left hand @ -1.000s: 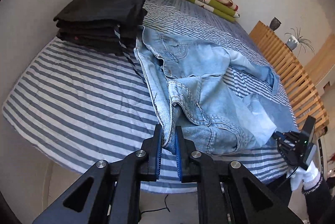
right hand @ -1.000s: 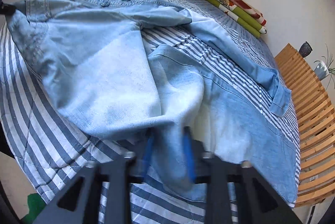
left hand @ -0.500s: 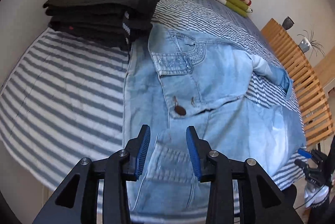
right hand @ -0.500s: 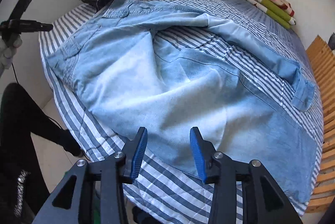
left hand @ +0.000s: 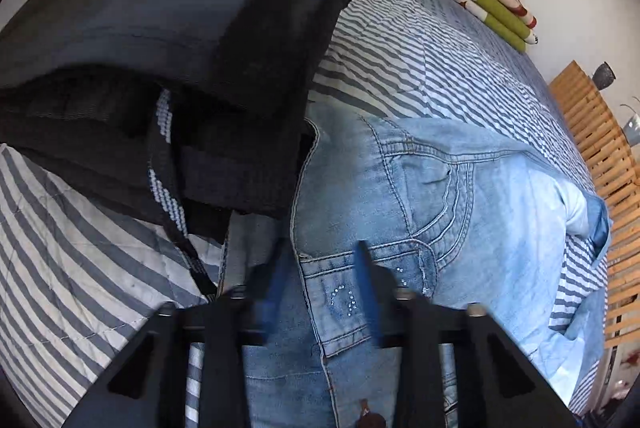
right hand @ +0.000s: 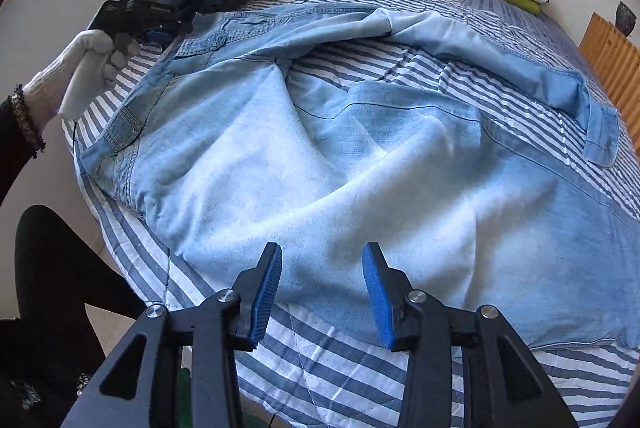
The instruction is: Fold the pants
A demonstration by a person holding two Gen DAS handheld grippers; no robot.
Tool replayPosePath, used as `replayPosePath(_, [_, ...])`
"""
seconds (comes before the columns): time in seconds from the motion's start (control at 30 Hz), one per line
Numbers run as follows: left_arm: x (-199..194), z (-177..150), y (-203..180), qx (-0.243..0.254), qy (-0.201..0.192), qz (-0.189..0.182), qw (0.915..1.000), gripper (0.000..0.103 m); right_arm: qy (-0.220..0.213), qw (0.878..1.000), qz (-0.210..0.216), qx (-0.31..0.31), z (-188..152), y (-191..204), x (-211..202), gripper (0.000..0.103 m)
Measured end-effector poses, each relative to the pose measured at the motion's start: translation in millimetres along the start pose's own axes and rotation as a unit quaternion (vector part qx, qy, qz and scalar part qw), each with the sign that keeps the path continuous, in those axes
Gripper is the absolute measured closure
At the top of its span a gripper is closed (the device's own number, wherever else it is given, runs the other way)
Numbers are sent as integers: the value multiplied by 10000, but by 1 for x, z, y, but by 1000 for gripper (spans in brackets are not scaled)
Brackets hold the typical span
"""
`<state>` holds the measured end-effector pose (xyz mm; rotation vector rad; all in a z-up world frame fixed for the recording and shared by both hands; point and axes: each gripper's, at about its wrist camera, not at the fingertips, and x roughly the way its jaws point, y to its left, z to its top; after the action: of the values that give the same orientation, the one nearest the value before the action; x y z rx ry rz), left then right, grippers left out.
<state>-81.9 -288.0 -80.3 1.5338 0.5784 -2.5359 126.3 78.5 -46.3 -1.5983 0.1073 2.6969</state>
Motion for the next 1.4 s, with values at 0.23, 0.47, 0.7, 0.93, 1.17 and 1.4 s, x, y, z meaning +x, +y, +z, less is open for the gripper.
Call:
replayPosePath(0.23, [-49,13,-14,328,-922,30,9952,95,49,9995,39,313,9,-16,15,65])
replayPosePath(0.47, [-58,64,-24,457,-1397,834,9856,94,7,9991,115,417,14,-20,17,65])
replayPosePath(0.7, [-39,67,-29,634,-835,1044,9890,69,-71,9989,101,441,8,-23,4,65])
replayPosePath(0.93, [-107,5,5,673,-878,320,9933,56,-233,9978,153,602,3,-34,-17,65])
replayPosePath(1.17, [-104,-115,38,739,268,-215,9967,50,-220,9985,356,358,-3,-5,-11,65])
replayPosePath(1.4, [-82,-177,41,724,687,-231,9947,50,-323,9972,75,664,-19,-17,-26,65])
